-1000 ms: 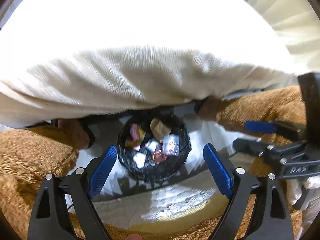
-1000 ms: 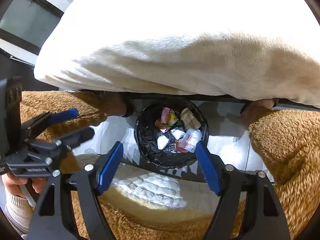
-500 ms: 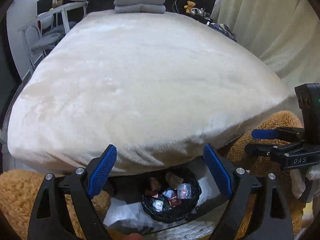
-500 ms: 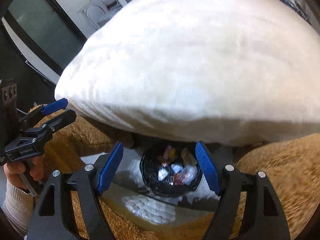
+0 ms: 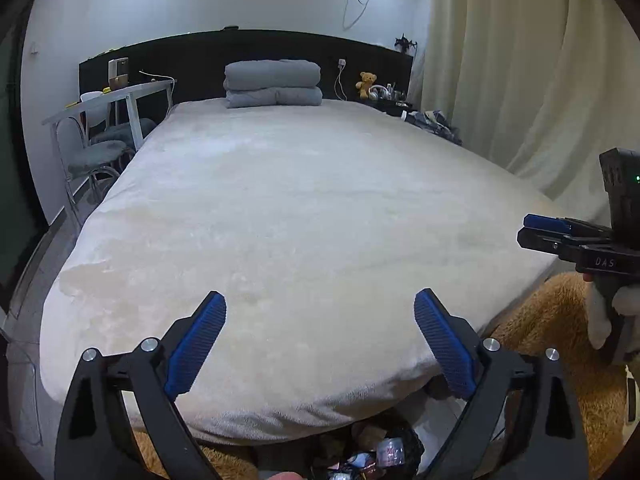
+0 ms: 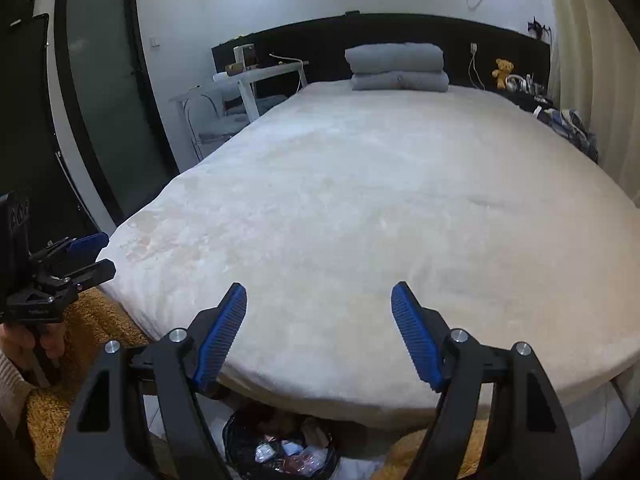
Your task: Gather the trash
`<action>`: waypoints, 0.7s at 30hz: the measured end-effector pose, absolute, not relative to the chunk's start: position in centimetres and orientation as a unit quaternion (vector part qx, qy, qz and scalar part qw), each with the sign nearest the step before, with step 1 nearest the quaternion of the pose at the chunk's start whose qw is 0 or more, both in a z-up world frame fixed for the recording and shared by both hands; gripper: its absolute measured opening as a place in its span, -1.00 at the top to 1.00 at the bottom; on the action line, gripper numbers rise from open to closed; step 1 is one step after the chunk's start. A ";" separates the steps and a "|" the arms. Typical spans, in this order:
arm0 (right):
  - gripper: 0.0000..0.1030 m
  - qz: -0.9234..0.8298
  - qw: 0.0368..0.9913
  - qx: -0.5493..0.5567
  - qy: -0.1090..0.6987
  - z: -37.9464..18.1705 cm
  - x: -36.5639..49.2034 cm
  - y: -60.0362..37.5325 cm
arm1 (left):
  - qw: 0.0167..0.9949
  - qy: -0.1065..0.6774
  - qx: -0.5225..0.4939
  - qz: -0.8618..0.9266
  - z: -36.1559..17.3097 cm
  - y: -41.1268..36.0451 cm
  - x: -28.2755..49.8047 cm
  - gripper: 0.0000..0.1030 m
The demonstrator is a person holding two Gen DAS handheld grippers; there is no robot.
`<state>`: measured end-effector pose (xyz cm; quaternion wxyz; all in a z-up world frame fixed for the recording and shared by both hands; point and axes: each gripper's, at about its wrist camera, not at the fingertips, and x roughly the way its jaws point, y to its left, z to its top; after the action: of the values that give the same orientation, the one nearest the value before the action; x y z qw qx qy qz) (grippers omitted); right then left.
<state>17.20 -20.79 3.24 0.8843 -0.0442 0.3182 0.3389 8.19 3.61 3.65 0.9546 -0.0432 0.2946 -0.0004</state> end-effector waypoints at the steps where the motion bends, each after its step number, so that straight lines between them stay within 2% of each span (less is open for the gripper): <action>1: -0.46 0.340 0.886 -0.046 0.311 3.5 17.4 -20.8 | 0.957 0.287 -0.041 0.000 3.9 3.7 8.3 -0.81; 8: -0.49 0.327 0.899 -0.073 0.282 3.6 18.2 -20.5 | 0.964 0.262 -0.038 -0.008 4.4 4.1 8.8 -0.81; 10: -0.75 0.334 0.900 -0.073 0.271 3.3 18.0 -20.7 | 0.964 0.263 -0.047 -0.008 3.9 4.3 8.8 -0.82; 12: -0.89 0.344 0.899 -0.069 0.263 3.0 18.0 -21.0 | 0.964 0.263 -0.049 -0.002 3.5 4.4 8.8 -0.88; 21: -0.91 0.341 0.907 -0.065 0.239 2.9 17.3 -20.9 | 0.968 0.248 -0.046 0.015 3.3 4.1 8.3 -0.88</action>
<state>17.32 -20.88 2.89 0.9068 -0.0646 0.2389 0.3414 8.31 4.10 3.31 0.9677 -0.0461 0.2476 0.0153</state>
